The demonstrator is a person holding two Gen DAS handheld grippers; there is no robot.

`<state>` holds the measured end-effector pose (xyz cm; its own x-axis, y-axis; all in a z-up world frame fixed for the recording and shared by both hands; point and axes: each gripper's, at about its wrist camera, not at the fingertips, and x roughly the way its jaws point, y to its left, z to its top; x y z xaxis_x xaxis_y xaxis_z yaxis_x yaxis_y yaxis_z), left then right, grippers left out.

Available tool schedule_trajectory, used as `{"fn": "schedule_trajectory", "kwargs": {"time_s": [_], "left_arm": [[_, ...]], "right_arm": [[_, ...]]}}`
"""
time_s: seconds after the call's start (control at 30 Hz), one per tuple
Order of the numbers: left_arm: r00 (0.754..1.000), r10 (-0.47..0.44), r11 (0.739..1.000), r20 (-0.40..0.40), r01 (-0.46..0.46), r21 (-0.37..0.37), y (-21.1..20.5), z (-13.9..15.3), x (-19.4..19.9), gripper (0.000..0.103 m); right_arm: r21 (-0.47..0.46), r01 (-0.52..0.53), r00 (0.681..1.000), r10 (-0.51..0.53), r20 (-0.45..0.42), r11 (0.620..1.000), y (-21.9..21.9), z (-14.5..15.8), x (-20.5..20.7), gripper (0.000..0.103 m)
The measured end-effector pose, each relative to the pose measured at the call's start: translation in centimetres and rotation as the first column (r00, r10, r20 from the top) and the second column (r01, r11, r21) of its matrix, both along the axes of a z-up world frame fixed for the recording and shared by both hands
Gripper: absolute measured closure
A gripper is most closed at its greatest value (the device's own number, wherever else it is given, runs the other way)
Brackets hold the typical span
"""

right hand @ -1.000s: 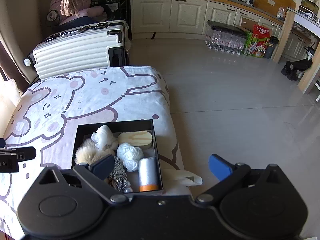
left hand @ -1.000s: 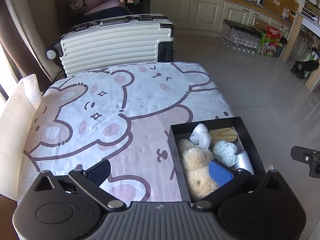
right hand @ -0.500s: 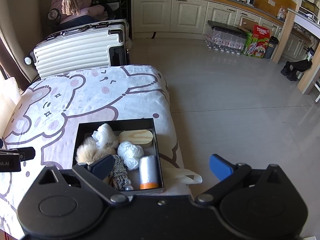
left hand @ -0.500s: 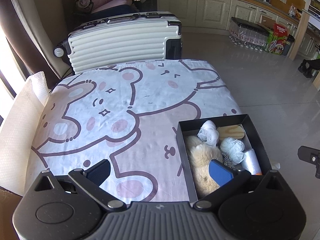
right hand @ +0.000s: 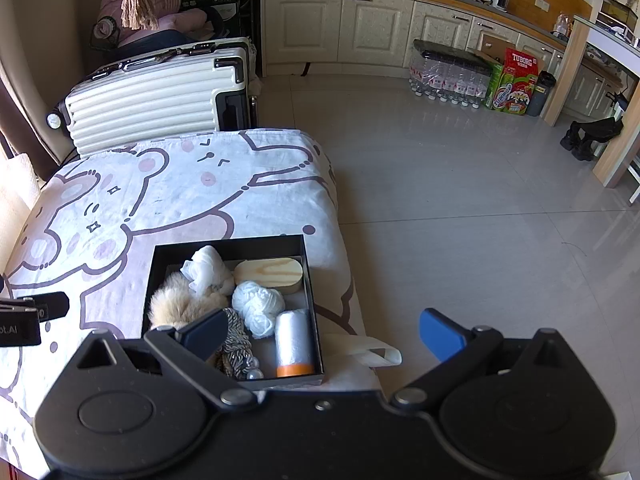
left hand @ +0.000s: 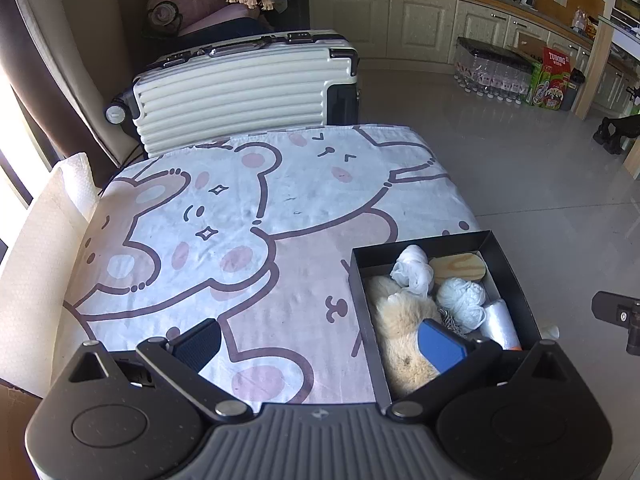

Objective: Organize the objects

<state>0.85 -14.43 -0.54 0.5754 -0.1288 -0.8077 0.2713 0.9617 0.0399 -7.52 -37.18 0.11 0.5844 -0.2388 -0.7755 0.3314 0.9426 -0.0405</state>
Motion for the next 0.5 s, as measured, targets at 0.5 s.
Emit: {"fn": "schedule_trajectory", "kwargs": {"time_s": [0.5], "left_arm": [[1.000,0.005,1.000,-0.004,-0.006,-0.017,0.09,0.06,-0.05,0.000]], "right_arm": [[0.000,-0.002,1.000,0.002,-0.001,1.000,-0.05,-0.09,0.01,0.000]]}}
